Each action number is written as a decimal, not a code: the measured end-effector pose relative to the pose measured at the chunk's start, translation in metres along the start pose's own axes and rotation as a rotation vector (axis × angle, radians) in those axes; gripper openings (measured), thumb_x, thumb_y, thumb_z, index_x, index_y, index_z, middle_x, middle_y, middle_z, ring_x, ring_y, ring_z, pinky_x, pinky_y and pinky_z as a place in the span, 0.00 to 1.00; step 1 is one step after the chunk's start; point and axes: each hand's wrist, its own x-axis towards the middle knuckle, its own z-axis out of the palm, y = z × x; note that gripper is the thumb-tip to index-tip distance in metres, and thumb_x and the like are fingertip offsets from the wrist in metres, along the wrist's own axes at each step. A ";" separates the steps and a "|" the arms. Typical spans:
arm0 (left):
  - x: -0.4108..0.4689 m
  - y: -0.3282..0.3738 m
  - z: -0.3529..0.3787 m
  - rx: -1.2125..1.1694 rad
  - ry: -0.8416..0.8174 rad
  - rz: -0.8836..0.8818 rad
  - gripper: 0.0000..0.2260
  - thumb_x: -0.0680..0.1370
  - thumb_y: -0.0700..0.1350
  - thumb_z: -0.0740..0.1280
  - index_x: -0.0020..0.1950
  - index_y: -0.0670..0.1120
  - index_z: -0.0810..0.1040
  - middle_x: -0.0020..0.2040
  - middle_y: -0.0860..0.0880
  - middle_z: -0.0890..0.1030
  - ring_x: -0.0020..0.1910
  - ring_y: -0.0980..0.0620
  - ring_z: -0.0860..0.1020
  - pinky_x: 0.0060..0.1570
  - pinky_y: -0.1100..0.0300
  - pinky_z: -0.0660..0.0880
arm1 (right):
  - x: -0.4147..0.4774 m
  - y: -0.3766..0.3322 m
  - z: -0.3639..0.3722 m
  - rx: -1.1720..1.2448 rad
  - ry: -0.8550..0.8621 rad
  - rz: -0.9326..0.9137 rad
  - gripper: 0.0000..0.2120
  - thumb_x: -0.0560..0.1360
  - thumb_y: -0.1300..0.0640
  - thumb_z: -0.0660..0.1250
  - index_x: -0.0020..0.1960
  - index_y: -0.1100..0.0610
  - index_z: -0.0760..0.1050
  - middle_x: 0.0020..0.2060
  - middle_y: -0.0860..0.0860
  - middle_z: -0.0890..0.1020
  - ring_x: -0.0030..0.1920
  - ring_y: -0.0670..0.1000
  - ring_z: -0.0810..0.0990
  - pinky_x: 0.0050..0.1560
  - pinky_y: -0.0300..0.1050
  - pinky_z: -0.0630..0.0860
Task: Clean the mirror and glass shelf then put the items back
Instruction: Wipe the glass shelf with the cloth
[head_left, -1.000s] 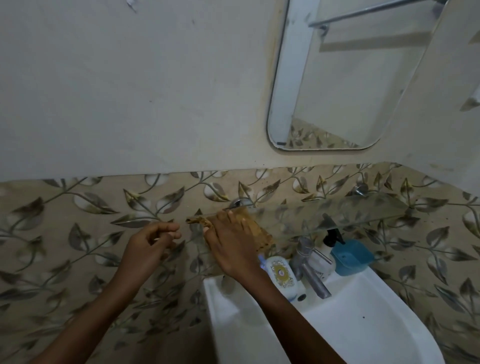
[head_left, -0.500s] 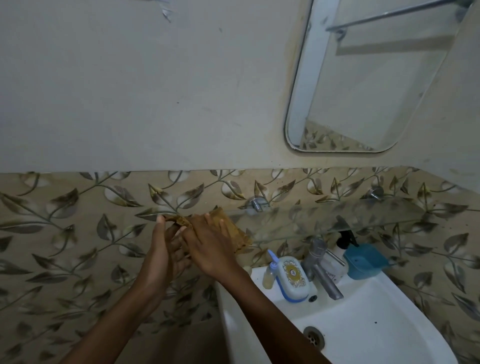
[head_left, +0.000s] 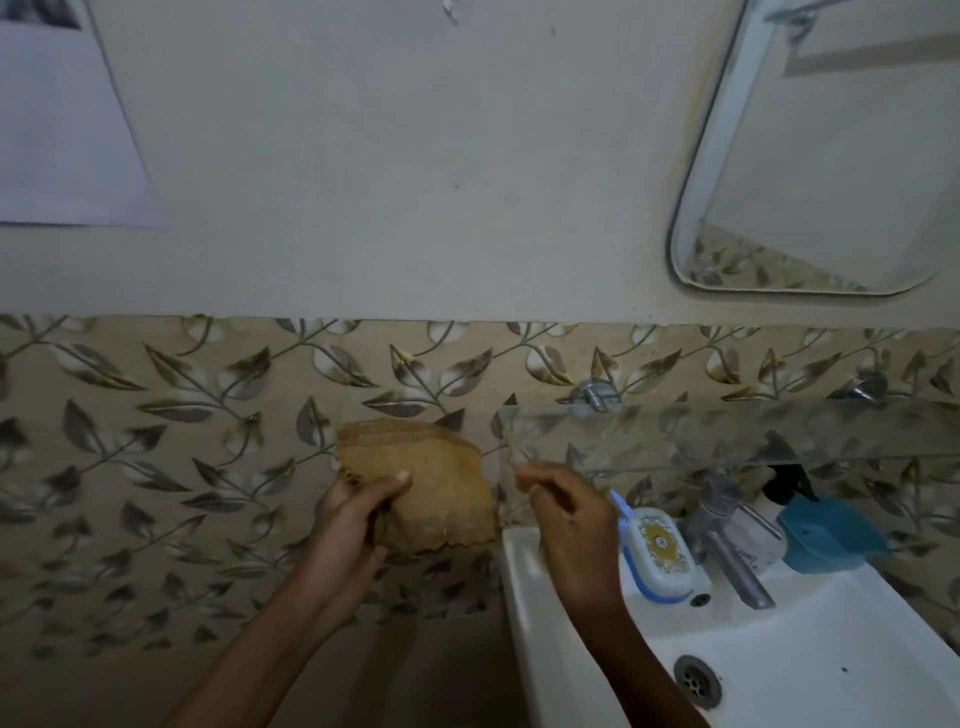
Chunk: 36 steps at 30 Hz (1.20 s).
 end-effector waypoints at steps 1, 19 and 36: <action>-0.002 -0.001 -0.001 0.018 -0.033 -0.002 0.12 0.75 0.37 0.65 0.55 0.49 0.77 0.48 0.51 0.85 0.49 0.51 0.82 0.40 0.58 0.81 | -0.005 0.005 -0.006 -0.001 0.040 0.042 0.10 0.70 0.59 0.61 0.40 0.44 0.76 0.41 0.44 0.81 0.44 0.38 0.79 0.47 0.30 0.74; -0.012 -0.137 0.090 0.454 -0.555 -0.466 0.19 0.76 0.39 0.66 0.66 0.46 0.71 0.60 0.42 0.79 0.56 0.42 0.79 0.50 0.46 0.79 | -0.065 0.073 -0.156 0.337 0.121 0.926 0.15 0.67 0.68 0.70 0.53 0.60 0.79 0.52 0.61 0.82 0.54 0.63 0.80 0.58 0.62 0.74; 0.003 -0.272 0.313 0.492 -0.742 -0.599 0.14 0.79 0.37 0.57 0.64 0.36 0.70 0.63 0.36 0.75 0.54 0.44 0.75 0.59 0.48 0.74 | 0.005 0.154 -0.350 -0.074 0.792 0.749 0.13 0.63 0.77 0.61 0.38 0.64 0.79 0.41 0.60 0.80 0.43 0.58 0.77 0.36 0.43 0.75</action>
